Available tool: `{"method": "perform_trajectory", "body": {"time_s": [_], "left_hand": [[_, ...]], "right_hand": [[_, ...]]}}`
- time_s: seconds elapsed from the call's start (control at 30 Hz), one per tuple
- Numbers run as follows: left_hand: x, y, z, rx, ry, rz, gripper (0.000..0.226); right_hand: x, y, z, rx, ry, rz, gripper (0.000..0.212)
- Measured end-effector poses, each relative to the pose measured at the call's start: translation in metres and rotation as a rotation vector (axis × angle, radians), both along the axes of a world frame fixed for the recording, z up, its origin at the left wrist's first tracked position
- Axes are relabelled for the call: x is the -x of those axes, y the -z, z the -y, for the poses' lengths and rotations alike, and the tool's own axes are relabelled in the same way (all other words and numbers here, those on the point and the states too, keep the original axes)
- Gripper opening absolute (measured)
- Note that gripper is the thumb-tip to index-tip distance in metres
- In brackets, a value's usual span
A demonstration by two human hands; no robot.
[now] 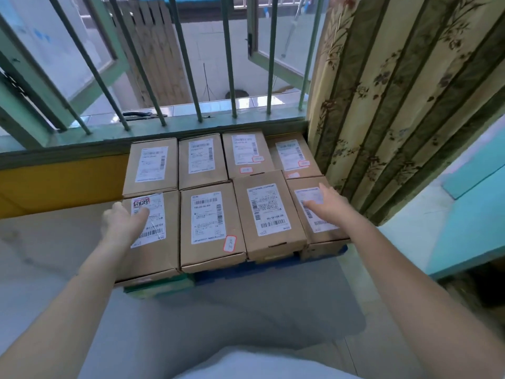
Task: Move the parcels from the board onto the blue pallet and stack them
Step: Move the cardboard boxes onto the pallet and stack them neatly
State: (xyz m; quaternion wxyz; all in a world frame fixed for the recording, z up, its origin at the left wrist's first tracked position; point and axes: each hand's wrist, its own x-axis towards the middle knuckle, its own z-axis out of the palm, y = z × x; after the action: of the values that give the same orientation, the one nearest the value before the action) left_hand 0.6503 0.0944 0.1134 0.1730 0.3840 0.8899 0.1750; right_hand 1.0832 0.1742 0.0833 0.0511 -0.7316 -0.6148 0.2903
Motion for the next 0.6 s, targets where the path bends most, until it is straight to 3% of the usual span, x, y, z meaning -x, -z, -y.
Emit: {"method": "perform_trajectory", "body": {"time_s": [0.1, 0.17, 0.23, 0.27, 0.3, 0.37, 0.43, 0.5, 0.53, 0.6], "left_hand": [[-0.022, -0.013, 0.024, -0.219, 0.403, -0.282, 0.055], [-0.044, -0.016, 0.058, -0.371, 0.668, -0.374, 0.054], [-0.062, -0.018, 0.099, -0.502, 0.820, -0.278, 0.044], [-0.065, -0.017, 0.117, -0.514, 0.891, -0.179, 0.037], [-0.067, -0.016, 0.132, -0.459, 0.970, -0.077, 0.033], [-0.062, -0.008, 0.149, -0.109, 1.045, 0.138, 0.036], [-0.053, 0.007, 0.151, 0.349, 1.037, 0.214, 0.049], [-0.042, 0.025, 0.138, 0.713, 1.013, 0.081, 0.056], [-0.039, 0.033, 0.129, 0.787, 0.971, 0.009, 0.062], [-0.035, 0.042, 0.113, 0.742, 0.877, -0.055, 0.064]], "right_hand": [[-0.026, -0.004, 0.032, -0.086, -0.278, 0.228, 0.105], [-0.036, -0.004, 0.063, -0.140, -0.495, 0.411, 0.116], [-0.035, -0.003, 0.093, -0.201, -0.644, 0.507, 0.110], [-0.033, -0.002, 0.105, -0.339, -0.679, 0.493, 0.095], [-0.031, 0.000, 0.115, -0.536, -0.677, 0.434, 0.070], [-0.027, 0.001, 0.130, -0.781, -0.609, 0.277, 0.022], [-0.023, -0.001, 0.133, -0.546, -0.602, 0.249, 0.013], [-0.018, 0.004, 0.121, -0.092, -0.656, 0.291, 0.019], [-0.015, 0.006, 0.113, 0.071, -0.679, 0.281, 0.025], [-0.009, 0.010, 0.097, 0.172, -0.693, 0.230, 0.034]]}}
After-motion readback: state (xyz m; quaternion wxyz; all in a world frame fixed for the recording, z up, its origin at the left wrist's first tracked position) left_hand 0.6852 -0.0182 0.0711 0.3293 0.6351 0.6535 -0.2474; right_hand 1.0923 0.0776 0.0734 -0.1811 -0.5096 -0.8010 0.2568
